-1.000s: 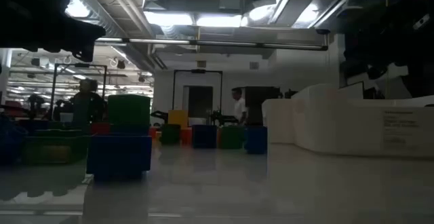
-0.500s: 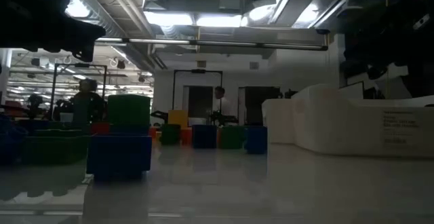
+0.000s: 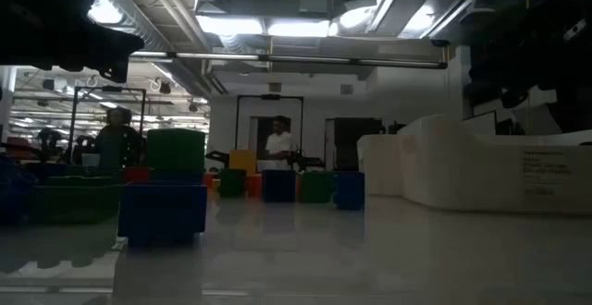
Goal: Sort blocks by size
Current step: Put the yellow thick rectangle block into the top white bin
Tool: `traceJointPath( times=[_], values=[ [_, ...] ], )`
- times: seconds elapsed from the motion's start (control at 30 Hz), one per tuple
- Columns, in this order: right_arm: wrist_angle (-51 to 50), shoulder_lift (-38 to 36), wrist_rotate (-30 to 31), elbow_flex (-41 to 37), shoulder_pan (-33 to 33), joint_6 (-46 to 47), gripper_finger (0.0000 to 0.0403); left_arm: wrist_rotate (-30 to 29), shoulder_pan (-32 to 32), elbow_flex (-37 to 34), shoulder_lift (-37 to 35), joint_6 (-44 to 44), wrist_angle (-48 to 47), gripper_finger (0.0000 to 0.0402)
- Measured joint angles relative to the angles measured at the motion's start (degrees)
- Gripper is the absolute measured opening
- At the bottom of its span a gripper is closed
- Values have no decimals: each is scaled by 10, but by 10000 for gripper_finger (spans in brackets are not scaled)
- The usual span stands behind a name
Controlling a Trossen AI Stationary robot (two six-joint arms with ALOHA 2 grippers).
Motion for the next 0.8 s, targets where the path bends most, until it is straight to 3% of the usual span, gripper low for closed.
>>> traceJointPath(
  times=[0.57, 0.8],
  values=[
    [42, 0, 17, -3, 0, 5, 24, -7, 0, -1, 0, -5, 3, 0],
    [51, 0, 17, -3, 0, 5, 24, -8, 0, -1, -1, -47, 3, 0]
  ],
)
